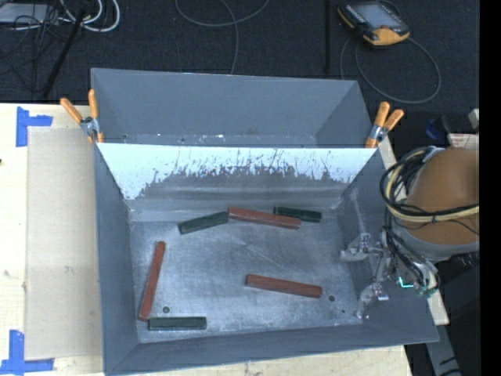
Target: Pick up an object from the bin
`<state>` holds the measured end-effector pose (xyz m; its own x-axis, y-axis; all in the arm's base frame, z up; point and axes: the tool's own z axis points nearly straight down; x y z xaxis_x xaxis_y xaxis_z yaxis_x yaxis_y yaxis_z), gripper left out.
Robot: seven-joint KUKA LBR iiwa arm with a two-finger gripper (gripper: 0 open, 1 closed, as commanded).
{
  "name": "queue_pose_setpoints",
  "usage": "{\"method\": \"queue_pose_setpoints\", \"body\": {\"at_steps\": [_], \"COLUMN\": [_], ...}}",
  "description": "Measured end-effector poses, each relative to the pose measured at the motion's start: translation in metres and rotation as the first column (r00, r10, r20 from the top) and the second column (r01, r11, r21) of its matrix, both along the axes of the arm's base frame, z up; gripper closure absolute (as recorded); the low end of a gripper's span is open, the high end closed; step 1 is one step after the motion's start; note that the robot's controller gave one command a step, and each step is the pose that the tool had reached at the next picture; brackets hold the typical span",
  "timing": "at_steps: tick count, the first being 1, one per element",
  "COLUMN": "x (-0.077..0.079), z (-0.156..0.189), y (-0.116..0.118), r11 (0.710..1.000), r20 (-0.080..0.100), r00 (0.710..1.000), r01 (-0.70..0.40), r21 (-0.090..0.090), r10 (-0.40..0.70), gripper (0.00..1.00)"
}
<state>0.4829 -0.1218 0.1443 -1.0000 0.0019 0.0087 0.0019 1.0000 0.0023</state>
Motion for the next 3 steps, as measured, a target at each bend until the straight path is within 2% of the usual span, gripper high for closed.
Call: {"method": "queue_pose_setpoints", "body": {"at_steps": [1,2,3], "x": [0.002,0.017,0.017], "z": [0.003,-0.068,-0.068], "y": [0.000,0.029,0.029], "r11": [1.000,0.999,0.999], "r20": [0.007,0.014,0.014], "r00": [1.000,0.999,0.999], "r01": [-0.003,-0.044,-0.044], "r21": [-0.002,-0.003,-0.003], "r10": [0.003,0.044,0.045], "gripper": [0.00,1.00,1.00]}}
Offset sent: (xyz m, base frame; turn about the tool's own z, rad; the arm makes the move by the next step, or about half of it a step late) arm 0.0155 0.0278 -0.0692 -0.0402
